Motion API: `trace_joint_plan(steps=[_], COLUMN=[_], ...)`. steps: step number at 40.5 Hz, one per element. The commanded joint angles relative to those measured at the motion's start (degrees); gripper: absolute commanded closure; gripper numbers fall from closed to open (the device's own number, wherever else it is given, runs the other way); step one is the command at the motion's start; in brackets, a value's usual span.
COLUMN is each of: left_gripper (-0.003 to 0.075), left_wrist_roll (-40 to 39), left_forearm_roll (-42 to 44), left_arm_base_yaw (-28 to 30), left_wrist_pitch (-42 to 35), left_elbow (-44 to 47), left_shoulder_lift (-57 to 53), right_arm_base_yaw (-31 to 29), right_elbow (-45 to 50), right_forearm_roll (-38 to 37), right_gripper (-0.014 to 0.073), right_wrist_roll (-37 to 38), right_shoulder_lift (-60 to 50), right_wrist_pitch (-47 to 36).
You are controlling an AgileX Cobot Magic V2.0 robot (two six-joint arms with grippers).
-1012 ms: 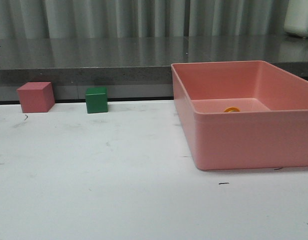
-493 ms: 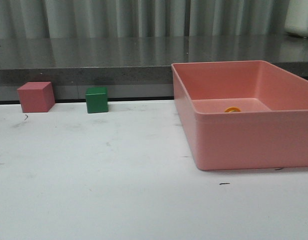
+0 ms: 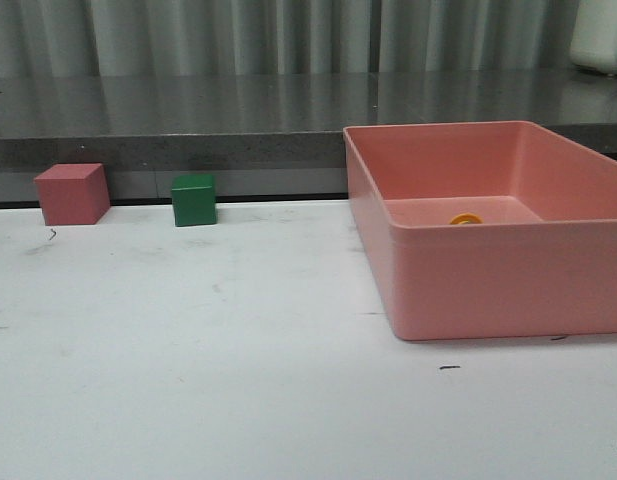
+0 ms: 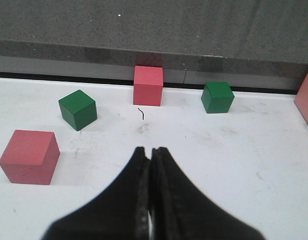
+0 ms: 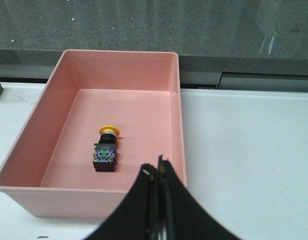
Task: Place and stand button with both arms
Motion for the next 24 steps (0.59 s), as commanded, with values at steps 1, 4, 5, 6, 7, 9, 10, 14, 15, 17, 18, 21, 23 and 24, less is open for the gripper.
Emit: trace_joint_plan(steps=[1, 4, 5, 6, 7, 9, 10, 14, 15, 17, 18, 21, 23, 24], left_gripper=[0.0670, 0.0496, 0.0434, 0.0328, 0.0267, 0.0158, 0.0118, 0.0091, 0.0097, 0.0108, 0.0113, 0.0132, 0.0141, 0.0145], left_wrist_roll=[0.0, 0.0, 0.0, 0.0, 0.0, 0.0, 0.0, 0.0, 0.0, 0.0, 0.0, 0.0, 0.0, 0.0], left_forearm_roll=[-0.1, 2.2, 3.5, 4.8, 5.6, 5.6, 5.6, 4.3, 4.3, 4.3, 4.3, 4.3, 4.3, 4.3], left_arm_base_yaw=[0.1, 0.0, 0.0, 0.0, 0.0, 0.0, 0.0, 0.0, 0.0, 0.0, 0.0, 0.0, 0.0, 0.0], left_wrist_pitch=[-4.9, -4.7, -4.7, -4.5, -4.5, -4.5, -4.5, -4.4, -4.4, -4.4, -4.4, -4.4, -4.4, -4.4], left_elbow=[-1.7, -1.7, -1.7, -1.7, -1.7, -1.7, -1.7, -1.7, -1.7, -1.7, -1.7, -1.7, -1.7, -1.7], left_shoulder_lift=[0.4, 0.4, 0.4, 0.4, 0.4, 0.4, 0.4, 0.4, 0.4, 0.4, 0.4, 0.4, 0.4, 0.4], right_arm_base_yaw=[-0.4, -0.4, -0.4, -0.4, -0.4, -0.4, -0.4, -0.4, -0.4, -0.4, -0.4, -0.4, -0.4, -0.4], right_elbow=[-2.0, -2.0, -2.0, -2.0, -2.0, -2.0, -2.0, -2.0, -2.0, -2.0, -2.0, -2.0, -2.0, -2.0], right_forearm_roll=[-0.8, -1.3, -1.4, -1.4, -1.4, -1.4, -1.4, -1.4, -1.4, -1.4, -1.4, -1.4, -1.4, -1.4], right_gripper=[0.0563, 0.0395, 0.0343, 0.0262, 0.0218, 0.0140, 0.0111, 0.0085, 0.0085, 0.0085, 0.0085, 0.0085, 0.0085, 0.0085], right_wrist_roll=[-0.1, -0.1, -0.1, -0.1, -0.1, -0.1, -0.1, -0.1, -0.1, -0.1, -0.1, -0.1, -0.1, -0.1], right_shoulder_lift=[0.6, 0.6, 0.6, 0.6, 0.6, 0.6, 0.6, 0.6, 0.6, 0.6, 0.6, 0.6, 0.6, 0.6], right_wrist_pitch=[-3.7, -4.2, -4.3, -4.3, -4.3, -4.3, -4.3, -4.3, -4.3, -4.3, -4.2, -4.2, -4.2, -4.2])
